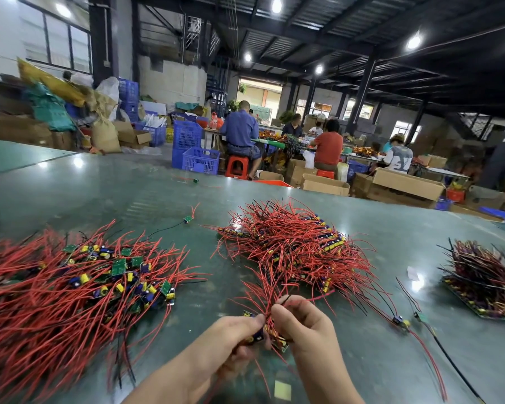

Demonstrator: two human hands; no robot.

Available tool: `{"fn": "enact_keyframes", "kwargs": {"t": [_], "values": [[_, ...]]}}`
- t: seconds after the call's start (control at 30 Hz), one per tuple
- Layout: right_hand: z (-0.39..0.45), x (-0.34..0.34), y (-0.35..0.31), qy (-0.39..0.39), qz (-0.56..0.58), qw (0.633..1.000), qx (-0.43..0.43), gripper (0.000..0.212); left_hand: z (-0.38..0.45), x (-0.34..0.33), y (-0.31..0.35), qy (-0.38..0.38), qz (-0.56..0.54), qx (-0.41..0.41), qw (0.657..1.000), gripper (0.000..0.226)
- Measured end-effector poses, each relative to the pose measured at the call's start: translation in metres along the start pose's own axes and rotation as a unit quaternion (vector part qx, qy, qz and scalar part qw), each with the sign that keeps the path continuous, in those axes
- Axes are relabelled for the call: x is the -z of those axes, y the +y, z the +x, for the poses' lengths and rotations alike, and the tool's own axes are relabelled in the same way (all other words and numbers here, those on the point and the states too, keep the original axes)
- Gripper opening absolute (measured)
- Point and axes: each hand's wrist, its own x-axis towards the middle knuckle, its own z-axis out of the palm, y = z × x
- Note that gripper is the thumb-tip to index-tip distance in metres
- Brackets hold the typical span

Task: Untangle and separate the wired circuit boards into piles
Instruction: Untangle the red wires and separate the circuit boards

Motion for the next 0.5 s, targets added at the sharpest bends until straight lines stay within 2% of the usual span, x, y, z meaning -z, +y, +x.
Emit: {"fn": "enact_keyframes", "kwargs": {"t": [0.17, 0.27, 0.37, 0.5], "values": [[-0.003, -0.002, -0.008, -0.007, -0.003, 1.000, 0.020, 0.020, -0.003, -0.001, 0.003, 0.020, 0.018, -0.057, 0.998, 0.032], [-0.003, -0.002, -0.009, 0.016, -0.043, 0.999, 0.017, 0.016, -0.002, 0.002, 0.003, 0.076, 0.029, -0.124, 0.989, 0.027], [-0.002, 0.000, -0.003, 0.037, -0.065, 0.997, -0.015, 0.019, 0.003, 0.004, -0.004, 0.140, 0.082, -0.202, 0.966, 0.030], [-0.002, 0.003, -0.006, 0.035, -0.073, 0.997, -0.019, 0.014, 0.008, 0.008, -0.018, 0.206, 0.212, -0.242, 0.924, 0.034]]}}
